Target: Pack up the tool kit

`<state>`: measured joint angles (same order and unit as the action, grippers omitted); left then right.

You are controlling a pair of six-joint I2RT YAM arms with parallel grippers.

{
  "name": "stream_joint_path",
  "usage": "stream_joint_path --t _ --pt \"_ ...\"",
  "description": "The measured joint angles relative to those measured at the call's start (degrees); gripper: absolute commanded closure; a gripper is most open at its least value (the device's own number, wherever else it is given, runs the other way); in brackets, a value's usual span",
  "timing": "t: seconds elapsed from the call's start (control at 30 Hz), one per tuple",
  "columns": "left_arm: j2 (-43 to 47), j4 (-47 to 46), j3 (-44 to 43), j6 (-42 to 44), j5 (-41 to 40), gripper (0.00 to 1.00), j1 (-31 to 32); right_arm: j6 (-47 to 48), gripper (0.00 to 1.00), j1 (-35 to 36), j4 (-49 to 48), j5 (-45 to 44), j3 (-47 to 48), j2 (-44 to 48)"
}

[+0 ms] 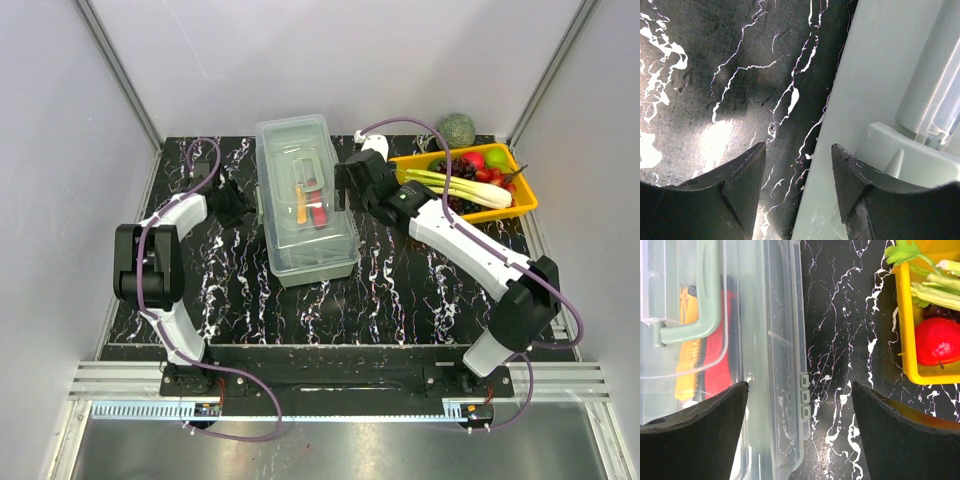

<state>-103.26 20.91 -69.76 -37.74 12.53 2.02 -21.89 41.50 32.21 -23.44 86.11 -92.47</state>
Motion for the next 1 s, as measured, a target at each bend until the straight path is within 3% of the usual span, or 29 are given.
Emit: stream_joint_path --t 0.5,0.8,0.87,1.0 --pt "-0.5 -3.17 0.02 3.37 4.35 0.42 -0.13 4.15 0.13 -2.29 -1.95 5.6 2.38 -2.86" --pt "-1.29 -12.07 1.53 -0.15 7.67 0.42 -0.72 3.69 0.14 -2.93 -5.4 10.64 0.37 -2.6" --pt "-1.29 -12.96 1.77 -1.03 7.34 0.4 -0.76 3.15 0.14 -2.93 -5.6 11.23 0.22 -2.56" --pt "-0.15 -9.9 1.44 -1.33 4.13 0.22 -0.63 1.68 0.09 -2.93 -5.38 10.8 0.13 -2.29"
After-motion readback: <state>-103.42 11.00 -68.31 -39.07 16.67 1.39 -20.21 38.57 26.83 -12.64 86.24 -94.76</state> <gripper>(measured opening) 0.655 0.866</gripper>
